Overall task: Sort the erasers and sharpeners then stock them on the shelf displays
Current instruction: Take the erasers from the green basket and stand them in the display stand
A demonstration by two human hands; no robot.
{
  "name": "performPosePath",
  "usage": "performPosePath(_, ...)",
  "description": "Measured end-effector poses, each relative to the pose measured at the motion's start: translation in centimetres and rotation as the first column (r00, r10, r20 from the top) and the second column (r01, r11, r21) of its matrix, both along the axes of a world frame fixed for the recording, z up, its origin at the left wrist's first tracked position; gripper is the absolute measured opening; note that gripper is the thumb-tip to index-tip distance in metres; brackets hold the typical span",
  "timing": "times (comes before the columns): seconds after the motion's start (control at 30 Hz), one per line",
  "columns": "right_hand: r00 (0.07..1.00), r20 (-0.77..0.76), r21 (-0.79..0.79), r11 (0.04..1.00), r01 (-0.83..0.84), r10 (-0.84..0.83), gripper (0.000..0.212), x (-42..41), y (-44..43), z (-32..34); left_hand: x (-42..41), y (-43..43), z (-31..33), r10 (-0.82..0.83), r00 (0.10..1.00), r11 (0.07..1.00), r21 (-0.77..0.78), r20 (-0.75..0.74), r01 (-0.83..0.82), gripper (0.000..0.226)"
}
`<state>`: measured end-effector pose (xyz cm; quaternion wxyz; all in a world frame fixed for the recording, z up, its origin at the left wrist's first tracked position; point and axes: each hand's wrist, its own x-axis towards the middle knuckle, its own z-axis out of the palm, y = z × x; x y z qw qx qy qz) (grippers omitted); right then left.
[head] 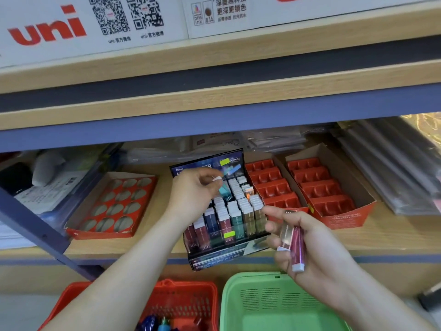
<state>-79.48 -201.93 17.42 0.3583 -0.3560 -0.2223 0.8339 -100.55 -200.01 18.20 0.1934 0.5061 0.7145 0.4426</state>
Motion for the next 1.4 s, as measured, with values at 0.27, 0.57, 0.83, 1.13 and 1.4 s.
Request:
performPosePath(0.27,1.0,-0.024,0.013,1.0,-0.011,0.012,0.03,0.8,0.3,0.0,0.6,1.0,-1.0,-0.084,0.94,0.993,-0.11,-0.331,0.05,0.014)
performPosePath(0.57,0.996,0.084,0.001,1.0,0.007,-0.007,0.019,0.9,0.1,0.4,1.0,2.3,-0.4,-0.154,0.852,0.976,-0.213,-0.501,0.052,0.003)
performPosePath(0.83,0.967,0.25,0.164,0.986,0.007,-0.049,0.046,0.7,0.4,-0.6,2.4,-0.7,1.2,-0.076,0.936,0.995,-0.082,-0.343,0.051,0.016)
performPosePath(1.13,0.974,0.226,0.214,0.975,-0.052,0.003,0.033,0.0,-0.4,-0.9,6.8,-7.7,-0.2,-0.085,0.798,0.986,-0.063,0.597,0.153,0.023)
performPosePath(1.4,0.973,0.228,0.141,0.987,-0.071,0.038,0.015,-0.2,-0.7,-0.8,6.4,-8.8,-1.4,0.004,0.772,1.0,0.015,0.635,-0.017,0.012)
